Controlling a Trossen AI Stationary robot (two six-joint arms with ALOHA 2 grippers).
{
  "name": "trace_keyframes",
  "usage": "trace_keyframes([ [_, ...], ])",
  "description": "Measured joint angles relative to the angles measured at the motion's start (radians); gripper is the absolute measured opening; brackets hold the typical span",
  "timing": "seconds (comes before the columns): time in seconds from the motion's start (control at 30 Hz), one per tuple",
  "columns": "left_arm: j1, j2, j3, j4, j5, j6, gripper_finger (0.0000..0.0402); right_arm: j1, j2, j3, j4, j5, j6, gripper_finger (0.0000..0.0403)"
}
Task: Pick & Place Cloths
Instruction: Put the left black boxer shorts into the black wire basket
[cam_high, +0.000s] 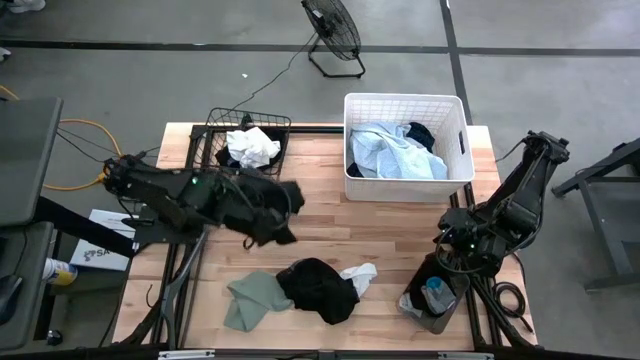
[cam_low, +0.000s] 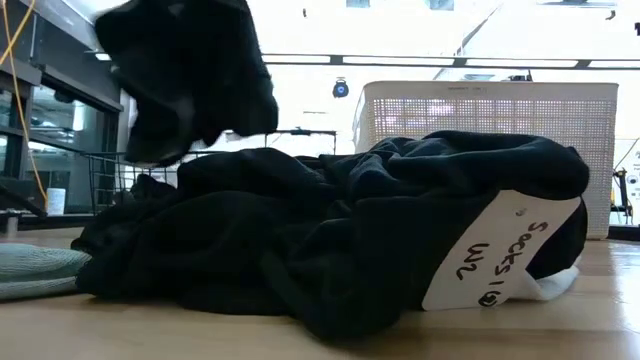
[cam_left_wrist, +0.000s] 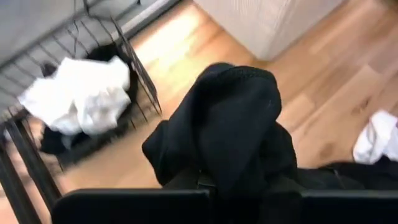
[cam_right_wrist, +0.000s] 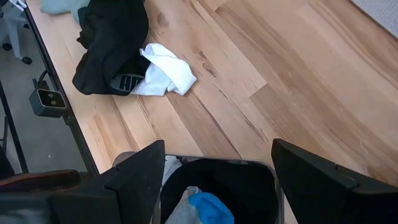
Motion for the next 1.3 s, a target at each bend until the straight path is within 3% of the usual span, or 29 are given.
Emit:
trace_keyframes([
  [0.43, 0.273, 0.000, 0.240, 0.000, -0.098, 0.381, 0.0005, 0.000, 0.000, 0.000, 0.000, 0.016, 0.021, 0.0286],
  [0.87, 0.600, 0.019, 0.232, 0.000, -0.048, 0.842, 0.0005, 0.000, 0.000, 0.000, -0.001, 0.042, 0.166, 0.0286],
  [1.07, 0.742, 0.040, 0.232, 0.000, 0.047, 1.061, 0.0005, 0.000, 0.002, 0.000, -0.001, 0.055, 0.221, 0.0286],
  [1.3, 0.879, 0.110, 0.231, 0.001, 0.089, 1.311, 0.0007, 0.000, 0.003, 0.000, 0.000, 0.096, 0.238, 0.0286],
])
